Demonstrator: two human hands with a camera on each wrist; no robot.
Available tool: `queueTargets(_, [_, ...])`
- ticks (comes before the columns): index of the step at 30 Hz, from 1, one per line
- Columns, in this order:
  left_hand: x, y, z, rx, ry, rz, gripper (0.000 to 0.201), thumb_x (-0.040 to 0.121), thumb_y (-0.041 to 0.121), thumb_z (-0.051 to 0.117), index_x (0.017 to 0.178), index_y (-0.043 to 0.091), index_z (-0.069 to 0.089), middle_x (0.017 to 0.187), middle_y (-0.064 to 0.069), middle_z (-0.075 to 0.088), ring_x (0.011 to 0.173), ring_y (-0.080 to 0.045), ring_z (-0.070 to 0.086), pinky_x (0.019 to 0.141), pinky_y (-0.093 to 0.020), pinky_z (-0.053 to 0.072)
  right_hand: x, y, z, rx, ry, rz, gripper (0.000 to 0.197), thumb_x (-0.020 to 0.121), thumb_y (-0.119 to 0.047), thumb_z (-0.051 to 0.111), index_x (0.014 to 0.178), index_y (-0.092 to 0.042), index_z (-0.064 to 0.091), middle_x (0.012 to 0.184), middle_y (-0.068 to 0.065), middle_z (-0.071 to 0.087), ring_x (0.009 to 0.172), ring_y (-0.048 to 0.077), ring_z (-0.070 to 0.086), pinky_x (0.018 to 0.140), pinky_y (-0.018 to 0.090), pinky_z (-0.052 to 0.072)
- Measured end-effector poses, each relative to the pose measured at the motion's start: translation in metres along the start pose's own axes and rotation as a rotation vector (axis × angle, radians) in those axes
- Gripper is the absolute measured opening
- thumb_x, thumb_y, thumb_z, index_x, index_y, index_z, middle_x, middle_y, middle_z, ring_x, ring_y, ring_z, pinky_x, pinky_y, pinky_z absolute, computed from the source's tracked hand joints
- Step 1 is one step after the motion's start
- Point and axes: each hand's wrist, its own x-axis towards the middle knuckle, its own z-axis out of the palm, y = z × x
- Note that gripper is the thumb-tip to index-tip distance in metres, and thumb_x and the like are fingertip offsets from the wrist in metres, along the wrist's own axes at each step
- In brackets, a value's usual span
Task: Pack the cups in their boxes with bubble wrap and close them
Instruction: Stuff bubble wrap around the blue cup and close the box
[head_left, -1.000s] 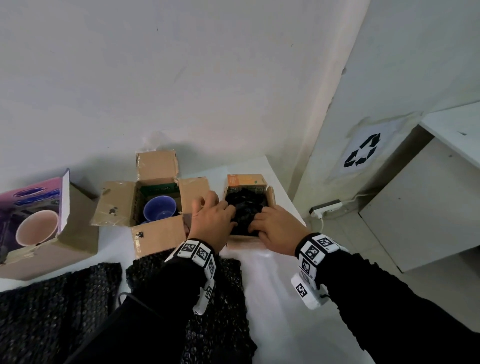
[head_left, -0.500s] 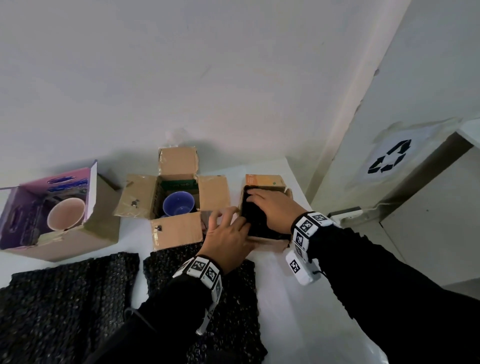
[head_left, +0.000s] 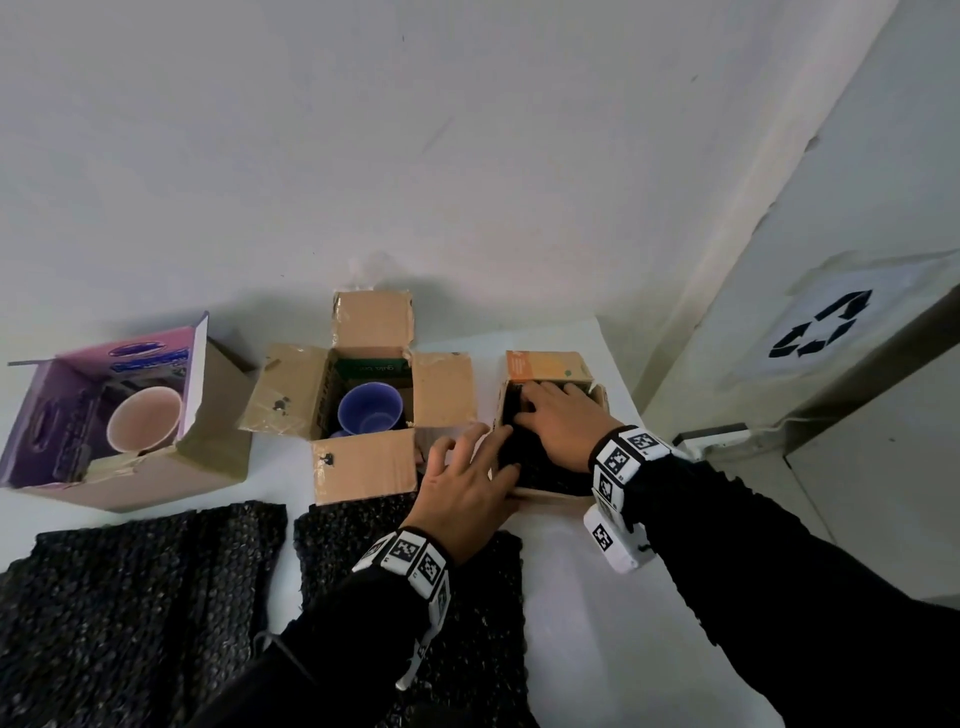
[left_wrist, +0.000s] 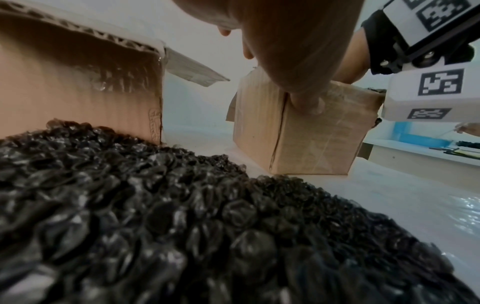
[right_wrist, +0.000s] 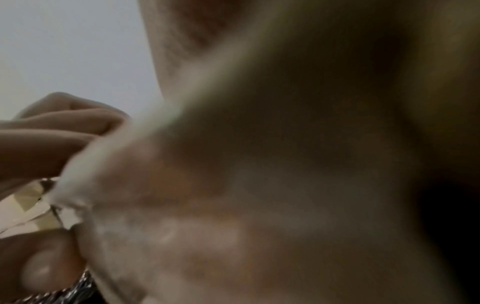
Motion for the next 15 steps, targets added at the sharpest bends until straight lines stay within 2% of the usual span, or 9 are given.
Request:
queueTargets(3, [0.001,-0.001,0.000,0.003,-0.011,0.014,0.034,0.072,0.050,0.066,0.097,0.026,0.061,0.136,-0.004,0.052,0.125,-0.032,0.038,0.095,-0.052,0.030,0.002,-0.002,0.002,0.018,0.004,-0.005,0.035,0.095,-0.021,0.040,0.127,-0.021,0.055,0.132,0.007,0.046,0.122,0.027,0.041,0.097,0.041,0.037])
queueTargets(7, [0.009,-0.003,-0.002,0.029,-0.019,0.068,0.036,0.073,0.051,0.063,0.097,0.025,0.058,0.119,0.000,0.060,0.117,-0.031,0.044,0.092,-0.048,0.028,-0.001,-0.002,-0.003,0.138,-0.063,0.034,0.031,0.090,-0.016,0.050,0.121,-0.015,0.051,0.118,0.007,0.057,0.108,0.028,0.057,0.081,0.039,0.046])
queueTargets(10, [0.012,-0.003,-0.003,0.012,-0.023,0.075,0.037,0.074,0.052,0.054,0.095,0.023,0.059,0.106,-0.001,0.062,0.111,-0.032,0.048,0.089,-0.046,0.030,-0.010,0.007,-0.008,0.044,0.068,0.019,0.038,0.081,-0.016,0.062,0.118,-0.015,0.052,0.116,0.006,0.057,0.105,0.028,0.056,0.078,0.040,0.047])
queueTargets(11, [0.014,-0.002,-0.003,0.006,-0.024,0.066,0.038,0.074,0.052,0.050,0.094,0.021,0.059,0.102,-0.001,0.062,0.109,-0.032,0.049,0.088,-0.045,0.030,-0.013,0.012,-0.008,-0.044,0.117,0.037,0.035,0.077,-0.017,0.064,0.111,-0.015,0.055,0.111,0.006,0.061,0.103,0.028,0.055,0.078,0.041,0.045])
queueTargets(13, [0.016,0.000,-0.006,0.003,-0.022,0.046,0.041,0.074,0.053,0.044,0.089,0.018,0.060,0.097,-0.001,0.063,0.106,-0.031,0.052,0.088,-0.045,0.029,-0.021,0.021,-0.004,-0.203,0.206,0.104,0.020,0.071,-0.023,0.063,0.089,-0.015,0.061,0.088,0.004,0.067,0.094,0.029,0.054,0.075,0.041,0.037])
queueTargets(15, [0.018,0.002,-0.007,0.005,-0.021,0.048,0.042,0.074,0.055,0.046,0.087,0.018,0.059,0.094,0.000,0.063,0.106,-0.031,0.052,0.088,-0.045,0.029,-0.030,0.025,0.004,-0.257,0.249,0.152,0.012,0.072,-0.029,0.061,0.076,-0.017,0.061,0.072,0.000,0.066,0.092,0.027,0.052,0.076,0.040,0.031])
